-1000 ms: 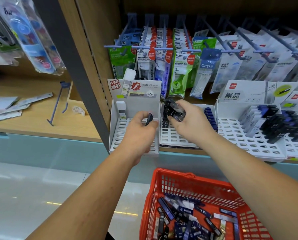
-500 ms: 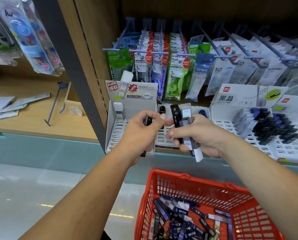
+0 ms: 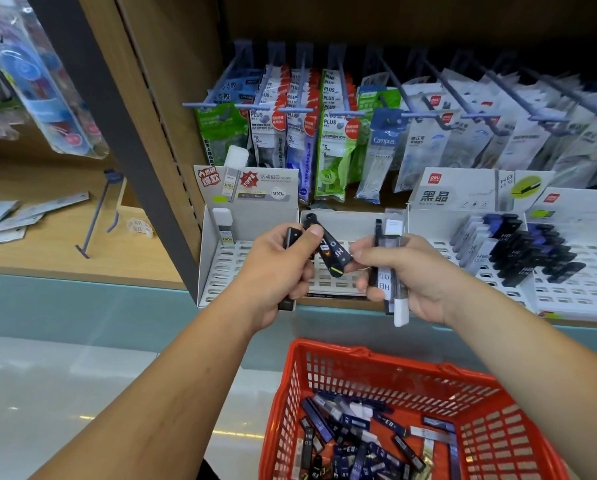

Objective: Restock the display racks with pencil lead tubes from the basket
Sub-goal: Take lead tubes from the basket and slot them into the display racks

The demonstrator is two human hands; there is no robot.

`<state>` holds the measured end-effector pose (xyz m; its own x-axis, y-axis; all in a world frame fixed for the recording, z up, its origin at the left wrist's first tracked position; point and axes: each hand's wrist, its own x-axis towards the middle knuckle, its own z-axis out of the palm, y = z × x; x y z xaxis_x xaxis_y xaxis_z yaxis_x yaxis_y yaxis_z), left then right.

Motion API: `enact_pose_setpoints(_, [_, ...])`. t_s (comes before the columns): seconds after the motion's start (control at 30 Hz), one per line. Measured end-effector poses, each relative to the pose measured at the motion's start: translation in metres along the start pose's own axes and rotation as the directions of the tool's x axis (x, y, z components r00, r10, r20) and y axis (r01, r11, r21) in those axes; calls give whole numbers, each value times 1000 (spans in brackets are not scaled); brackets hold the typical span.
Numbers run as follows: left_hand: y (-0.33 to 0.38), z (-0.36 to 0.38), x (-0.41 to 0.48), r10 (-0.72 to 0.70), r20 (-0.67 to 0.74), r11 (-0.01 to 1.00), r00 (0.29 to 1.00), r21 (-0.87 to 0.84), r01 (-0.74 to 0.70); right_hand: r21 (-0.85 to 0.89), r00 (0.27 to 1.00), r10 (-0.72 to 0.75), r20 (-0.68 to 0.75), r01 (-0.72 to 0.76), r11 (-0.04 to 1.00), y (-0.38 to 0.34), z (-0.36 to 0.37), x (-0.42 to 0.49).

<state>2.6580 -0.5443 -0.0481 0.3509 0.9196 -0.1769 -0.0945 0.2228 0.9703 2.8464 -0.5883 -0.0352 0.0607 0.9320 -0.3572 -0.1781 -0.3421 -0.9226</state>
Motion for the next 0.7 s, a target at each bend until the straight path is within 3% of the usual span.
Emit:
enact_pose_setpoints(0.23, [-6, 5, 4, -3, 27, 999, 1000, 54, 1, -46, 1000, -28, 9, 28, 999, 6, -3, 0])
enact_pose_setpoints(0.43, [-5, -4, 8, 66, -144, 996, 987, 61, -58, -67, 998, -41, -40, 38, 997, 6, -1, 4])
enact_pose_setpoints(0.57, [-3, -12, 6, 39, -249, 998, 968, 61, -24, -69, 1000, -29, -11, 28, 997, 9, 1, 5])
enact_pose_setpoints(0.7, [-2, -14, 2, -9, -212, 996, 977, 90, 29, -4, 999, -28, -41, 28, 1000, 10, 4, 9])
